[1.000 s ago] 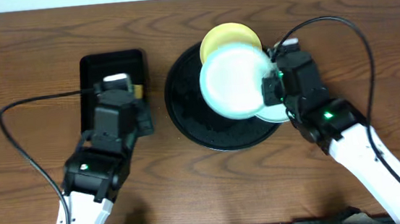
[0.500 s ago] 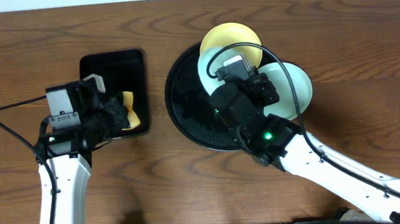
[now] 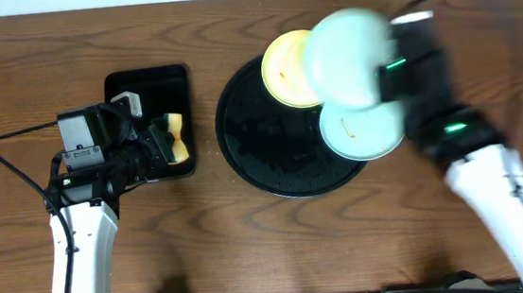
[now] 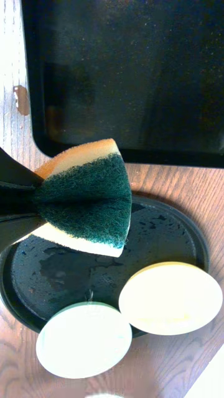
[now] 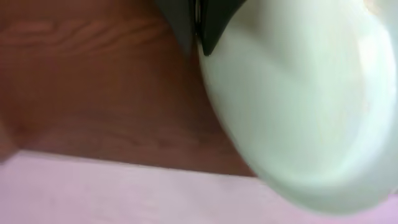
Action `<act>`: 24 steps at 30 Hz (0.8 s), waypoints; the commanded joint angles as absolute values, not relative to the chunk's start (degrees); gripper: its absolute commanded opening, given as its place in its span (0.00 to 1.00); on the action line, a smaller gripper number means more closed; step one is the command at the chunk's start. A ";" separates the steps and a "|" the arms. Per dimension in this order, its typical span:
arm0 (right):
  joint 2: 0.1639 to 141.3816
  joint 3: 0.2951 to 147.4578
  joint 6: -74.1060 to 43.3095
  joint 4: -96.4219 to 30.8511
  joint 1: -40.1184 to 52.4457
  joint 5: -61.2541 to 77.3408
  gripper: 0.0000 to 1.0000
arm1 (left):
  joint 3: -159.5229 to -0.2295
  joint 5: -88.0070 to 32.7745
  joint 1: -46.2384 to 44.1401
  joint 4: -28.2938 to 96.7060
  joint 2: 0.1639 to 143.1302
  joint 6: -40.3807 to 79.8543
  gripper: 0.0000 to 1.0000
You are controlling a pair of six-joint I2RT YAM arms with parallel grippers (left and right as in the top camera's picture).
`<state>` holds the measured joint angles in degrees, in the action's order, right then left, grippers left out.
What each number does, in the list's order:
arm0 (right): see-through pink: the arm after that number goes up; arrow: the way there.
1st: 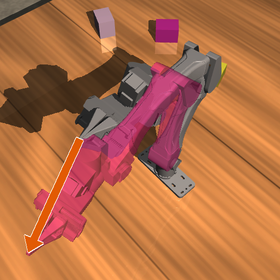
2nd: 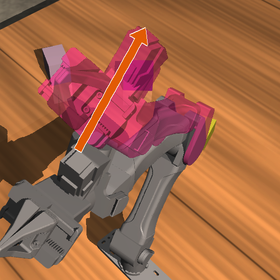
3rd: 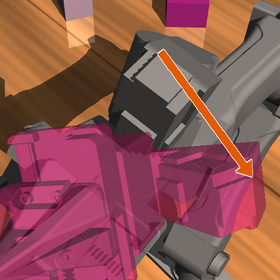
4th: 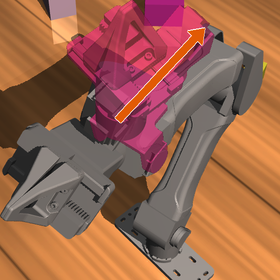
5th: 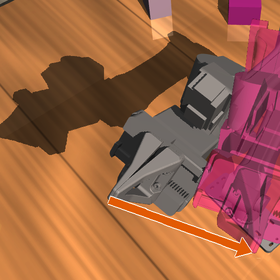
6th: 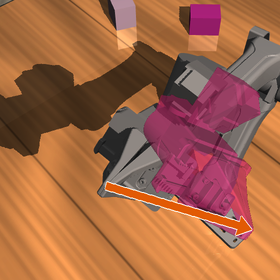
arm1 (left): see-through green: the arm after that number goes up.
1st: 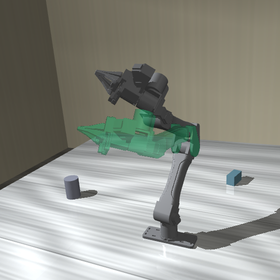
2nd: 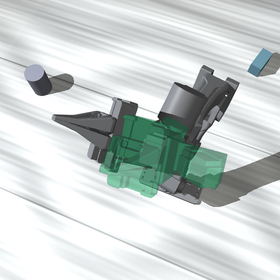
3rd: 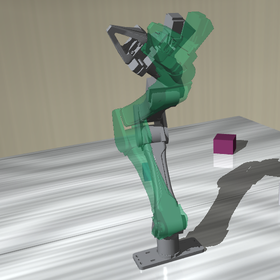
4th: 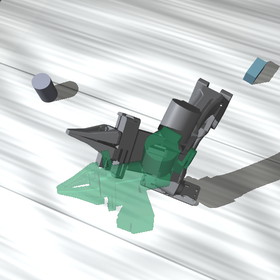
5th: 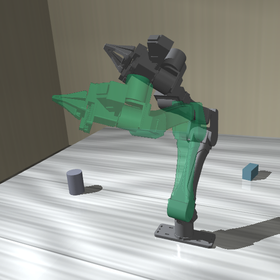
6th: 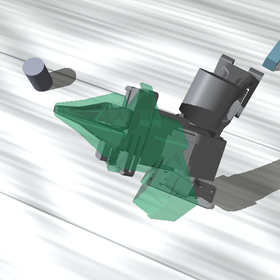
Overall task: Clean dirty plates on tray and stack at the side
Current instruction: 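Carry the pale green plate right and set it on the table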
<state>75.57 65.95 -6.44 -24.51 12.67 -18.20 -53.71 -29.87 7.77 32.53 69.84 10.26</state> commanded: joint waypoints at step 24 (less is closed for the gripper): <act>104.40 66.30 -10.00 -19.79 -32.45 12.36 0.30 | -55.37 -30.85 8.01 33.58 69.52 8.58 0.08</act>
<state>104.05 66.15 -9.67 -20.01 -32.01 11.29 -53.71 -30.09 7.77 33.52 69.84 10.02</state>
